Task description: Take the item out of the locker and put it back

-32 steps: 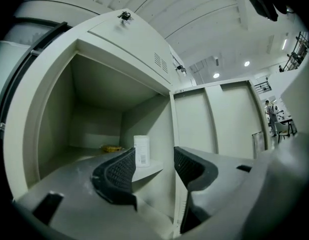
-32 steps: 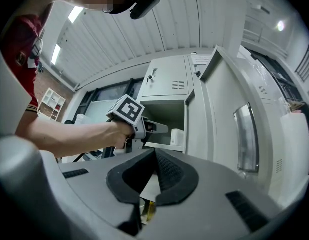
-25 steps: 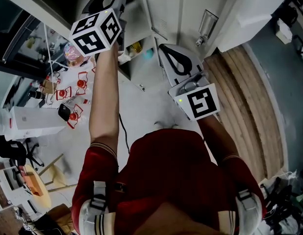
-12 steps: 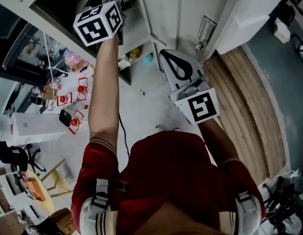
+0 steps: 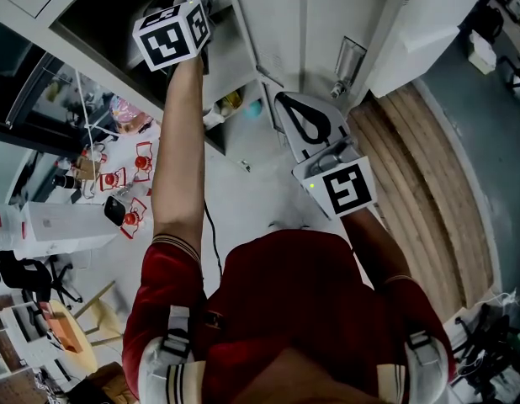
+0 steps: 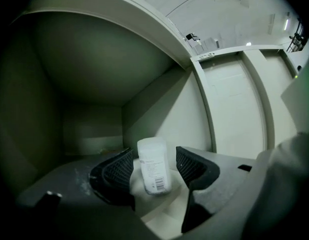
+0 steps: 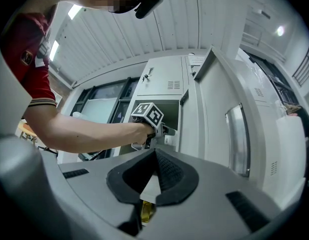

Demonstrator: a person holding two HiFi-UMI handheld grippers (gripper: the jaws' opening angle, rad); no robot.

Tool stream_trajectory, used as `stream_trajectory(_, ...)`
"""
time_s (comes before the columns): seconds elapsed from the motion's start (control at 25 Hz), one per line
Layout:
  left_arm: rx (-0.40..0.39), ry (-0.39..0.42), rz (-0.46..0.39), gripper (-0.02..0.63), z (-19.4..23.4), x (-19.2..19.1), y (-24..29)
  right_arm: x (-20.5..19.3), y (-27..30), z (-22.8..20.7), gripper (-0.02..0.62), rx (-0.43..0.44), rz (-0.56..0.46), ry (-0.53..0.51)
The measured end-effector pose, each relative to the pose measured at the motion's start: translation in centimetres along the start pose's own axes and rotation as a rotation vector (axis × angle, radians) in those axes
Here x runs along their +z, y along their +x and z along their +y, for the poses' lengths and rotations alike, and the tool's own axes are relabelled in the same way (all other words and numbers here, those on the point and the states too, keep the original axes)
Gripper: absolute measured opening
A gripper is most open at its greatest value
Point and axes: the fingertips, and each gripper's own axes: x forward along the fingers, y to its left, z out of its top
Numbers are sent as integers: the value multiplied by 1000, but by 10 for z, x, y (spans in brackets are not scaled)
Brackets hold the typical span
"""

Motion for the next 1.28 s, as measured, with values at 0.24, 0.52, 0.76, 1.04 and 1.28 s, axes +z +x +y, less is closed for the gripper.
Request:
stream_trajectory(0.24, 7, 19, 33, 250, 1, 0, 12, -1, -2, -1, -3, -4, 0, -8)
stream_trajectory(0.52, 27, 50, 95, 250, 2, -4, 18, -1, -8, -5, -3, -14, -2, -7)
stream_trajectory(0.76, 50, 71, 136, 247, 8, -9, 23, -3, -13, -6, -3, -23, 8, -5)
stream_trajectory(1.04, 50, 67, 116, 225, 8, -8, 20, -5, -18, -5, -3, -29, 14, -13)
stream_trajectory(1.28, 30, 60, 83, 215, 7, -5, 14, -3, -19, 0, -3, -22, 20, -20)
